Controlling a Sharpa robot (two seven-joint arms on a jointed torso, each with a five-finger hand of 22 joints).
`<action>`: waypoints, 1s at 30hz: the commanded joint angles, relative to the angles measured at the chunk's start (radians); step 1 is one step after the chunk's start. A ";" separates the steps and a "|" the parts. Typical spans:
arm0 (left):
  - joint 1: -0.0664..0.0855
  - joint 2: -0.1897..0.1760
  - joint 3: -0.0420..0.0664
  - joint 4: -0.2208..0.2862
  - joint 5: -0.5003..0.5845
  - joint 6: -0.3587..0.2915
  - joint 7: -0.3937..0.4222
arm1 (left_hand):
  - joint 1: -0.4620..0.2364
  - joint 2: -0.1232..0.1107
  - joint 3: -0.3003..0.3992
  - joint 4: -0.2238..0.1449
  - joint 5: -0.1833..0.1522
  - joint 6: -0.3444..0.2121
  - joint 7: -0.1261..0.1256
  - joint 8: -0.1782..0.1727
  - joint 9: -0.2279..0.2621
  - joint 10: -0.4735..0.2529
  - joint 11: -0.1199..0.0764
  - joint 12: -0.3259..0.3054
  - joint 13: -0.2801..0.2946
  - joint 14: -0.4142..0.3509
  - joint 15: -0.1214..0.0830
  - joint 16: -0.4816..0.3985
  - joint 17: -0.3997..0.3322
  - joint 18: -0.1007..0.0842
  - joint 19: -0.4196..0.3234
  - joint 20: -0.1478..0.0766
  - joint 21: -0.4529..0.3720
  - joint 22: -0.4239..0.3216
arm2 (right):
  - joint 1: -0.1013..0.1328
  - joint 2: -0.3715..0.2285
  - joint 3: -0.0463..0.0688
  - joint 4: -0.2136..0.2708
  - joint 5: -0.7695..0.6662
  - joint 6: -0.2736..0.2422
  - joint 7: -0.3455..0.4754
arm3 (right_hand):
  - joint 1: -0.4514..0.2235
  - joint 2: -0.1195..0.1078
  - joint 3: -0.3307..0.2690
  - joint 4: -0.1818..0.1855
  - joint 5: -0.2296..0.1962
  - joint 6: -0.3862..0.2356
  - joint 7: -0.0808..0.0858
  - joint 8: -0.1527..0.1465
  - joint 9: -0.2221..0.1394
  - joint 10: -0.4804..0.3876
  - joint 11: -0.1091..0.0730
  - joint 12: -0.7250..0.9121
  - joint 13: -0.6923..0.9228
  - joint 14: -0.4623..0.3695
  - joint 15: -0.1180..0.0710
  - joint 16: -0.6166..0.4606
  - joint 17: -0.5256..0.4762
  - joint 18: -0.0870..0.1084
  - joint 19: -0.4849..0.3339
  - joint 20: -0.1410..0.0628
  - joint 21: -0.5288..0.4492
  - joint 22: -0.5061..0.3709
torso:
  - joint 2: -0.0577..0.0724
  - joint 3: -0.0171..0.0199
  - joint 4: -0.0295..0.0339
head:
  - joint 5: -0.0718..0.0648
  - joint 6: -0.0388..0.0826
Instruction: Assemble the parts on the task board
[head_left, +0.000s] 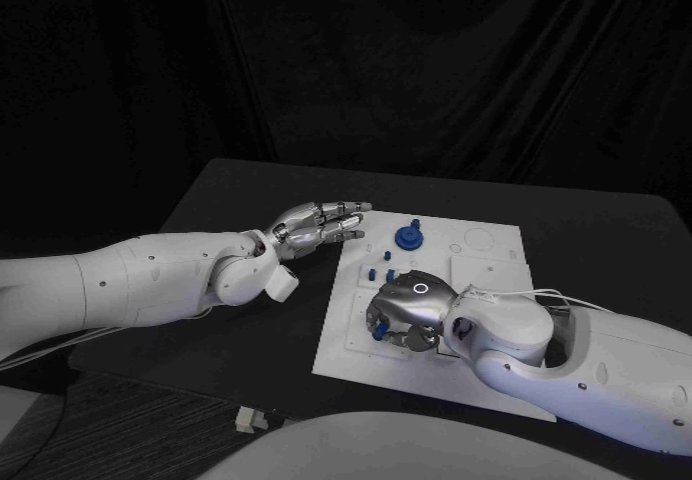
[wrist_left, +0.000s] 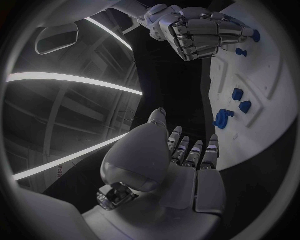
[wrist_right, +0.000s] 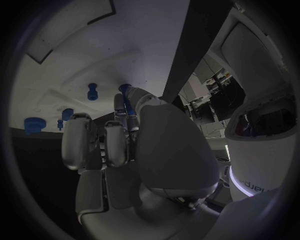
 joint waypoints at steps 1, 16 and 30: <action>-0.002 0.003 0.001 0.000 0.008 0.014 0.009 | 0.003 0.005 0.001 0.005 0.005 -0.004 0.006 0.004 0.000 -0.004 0.003 -0.004 0.000 0.000 0.000 -0.001 0.000 0.004 0.002 0.005 -0.002 0.000 | -0.003 0.001 0.000 0.001 -0.032 -0.006 -0.012 | -0.006 -0.004 0.003 -0.003 0.001 0.002 0.003 0.003 0.002 0.008 -0.002 -0.001 0.003 0.031 -0.005 -0.003 -0.001 0.009 -0.003 -0.002 -0.007 0.177 | 0.000 0.0000 0.0001 | -0.003 0.000; -0.004 0.006 0.001 -0.003 0.008 0.018 0.006 | 0.004 0.006 0.002 0.006 0.005 -0.005 0.006 0.004 0.000 -0.004 0.003 -0.004 0.000 0.000 0.001 -0.001 0.000 0.003 0.002 0.005 -0.001 0.001 | -0.003 0.004 0.000 0.000 -0.038 0.020 -0.008 | -0.051 -0.019 0.015 -0.021 -0.069 -0.139 -0.002 -0.076 -0.023 -0.038 0.004 -0.017 0.006 0.020 0.001 -0.016 -0.025 0.014 -0.015 0.002 -0.033 0.171 | 0.000 -0.0001 0.0000 | -0.003 0.000; -0.006 0.007 0.001 -0.004 0.008 0.019 0.005 | 0.004 0.007 0.002 0.006 0.006 -0.007 0.006 0.004 0.000 -0.005 0.003 -0.005 -0.001 0.000 0.002 -0.001 -0.001 0.003 0.003 0.006 -0.001 0.000 | -0.001 -0.040 0.001 0.016 -0.026 -0.043 -0.010 | -0.121 -0.034 -0.190 0.039 -0.232 -0.311 -0.055 -0.144 -0.089 -0.214 0.043 -0.067 -0.014 0.000 0.008 -0.039 -0.070 0.024 -0.036 0.013 -0.087 0.157 | 0.000 0.0002 0.0000 | -0.005 0.000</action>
